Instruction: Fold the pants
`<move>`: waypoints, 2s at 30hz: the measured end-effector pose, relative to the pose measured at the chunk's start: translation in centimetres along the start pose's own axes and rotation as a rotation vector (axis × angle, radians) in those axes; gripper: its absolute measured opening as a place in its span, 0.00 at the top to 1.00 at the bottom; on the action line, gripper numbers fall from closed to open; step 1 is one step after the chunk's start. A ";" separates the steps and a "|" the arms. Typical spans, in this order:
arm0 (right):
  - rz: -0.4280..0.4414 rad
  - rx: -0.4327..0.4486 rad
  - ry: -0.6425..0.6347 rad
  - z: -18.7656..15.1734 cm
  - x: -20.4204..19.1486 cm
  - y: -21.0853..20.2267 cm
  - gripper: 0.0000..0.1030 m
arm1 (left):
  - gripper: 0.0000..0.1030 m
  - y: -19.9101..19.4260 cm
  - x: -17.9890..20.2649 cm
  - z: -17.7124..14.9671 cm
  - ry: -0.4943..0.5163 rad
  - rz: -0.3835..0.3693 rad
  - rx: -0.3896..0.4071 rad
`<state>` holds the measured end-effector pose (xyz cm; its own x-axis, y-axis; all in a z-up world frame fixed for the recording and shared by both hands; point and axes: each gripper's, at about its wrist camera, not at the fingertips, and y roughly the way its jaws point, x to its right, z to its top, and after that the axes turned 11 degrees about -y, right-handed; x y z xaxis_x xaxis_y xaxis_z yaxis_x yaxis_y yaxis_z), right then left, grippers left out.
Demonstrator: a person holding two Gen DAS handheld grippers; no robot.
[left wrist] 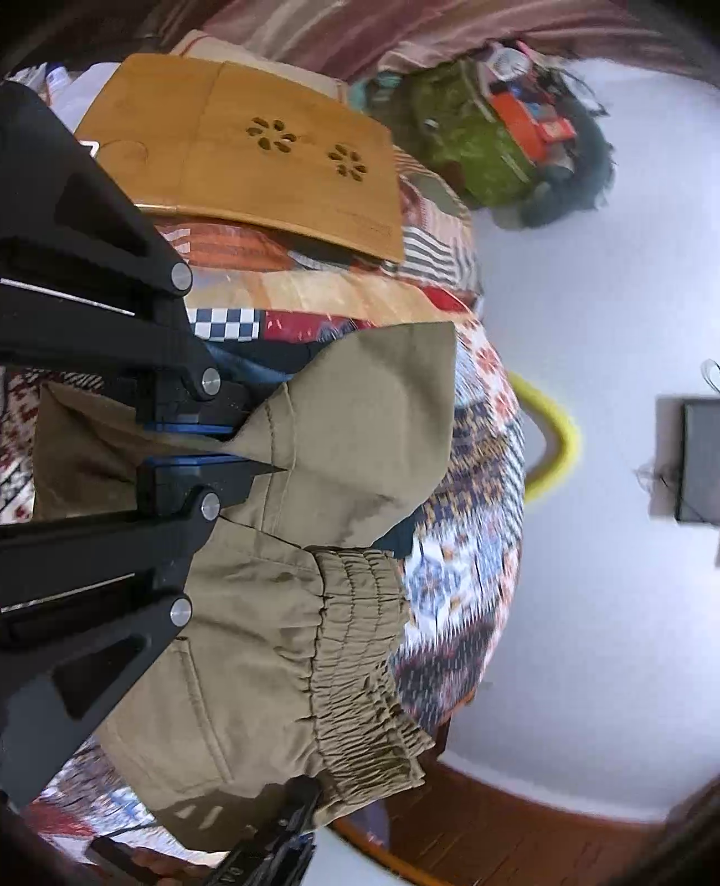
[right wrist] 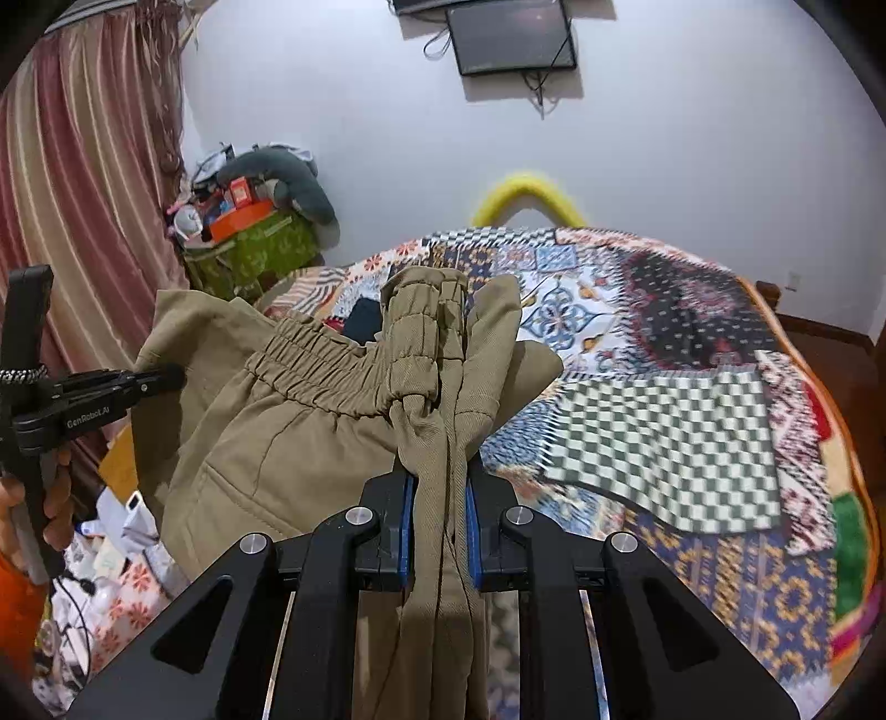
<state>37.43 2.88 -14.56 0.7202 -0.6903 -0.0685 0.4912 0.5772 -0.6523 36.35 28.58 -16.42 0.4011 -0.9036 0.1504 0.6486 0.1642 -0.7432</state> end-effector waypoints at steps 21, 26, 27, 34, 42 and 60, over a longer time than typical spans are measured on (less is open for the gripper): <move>-0.029 -0.205 0.028 -3.1 -0.1 8.2 0.73 | 0.72 7.9 -5.7 -2.6 -0.068 0.118 -0.159; -0.009 -0.121 0.024 -2.3 -1.0 3.0 0.70 | 0.72 1.8 -5.3 -3.1 -0.044 0.094 -0.100; -0.005 -0.099 0.023 -2.0 -1.2 1.8 0.70 | 0.72 0.4 -5.1 -3.1 -0.038 0.085 -0.082; 0.011 0.123 -0.027 -0.3 -4.7 -9.8 0.70 | 0.72 -13.0 -2.1 -4.1 0.012 -0.027 0.116; -0.004 0.372 -0.107 -1.5 -10.2 -22.6 0.70 | 0.71 -27.9 1.5 -8.6 0.076 -0.125 0.365; -0.088 0.569 -0.132 -6.7 -17.2 -32.8 0.19 | 0.07 -40.7 4.1 -19.1 0.076 -0.178 0.621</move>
<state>5.67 -7.09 2.98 0.7020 -0.7070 0.0855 0.7110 0.6889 -0.1410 -0.73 10.59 1.96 0.2214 -0.9597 0.1731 0.9633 0.1876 -0.1922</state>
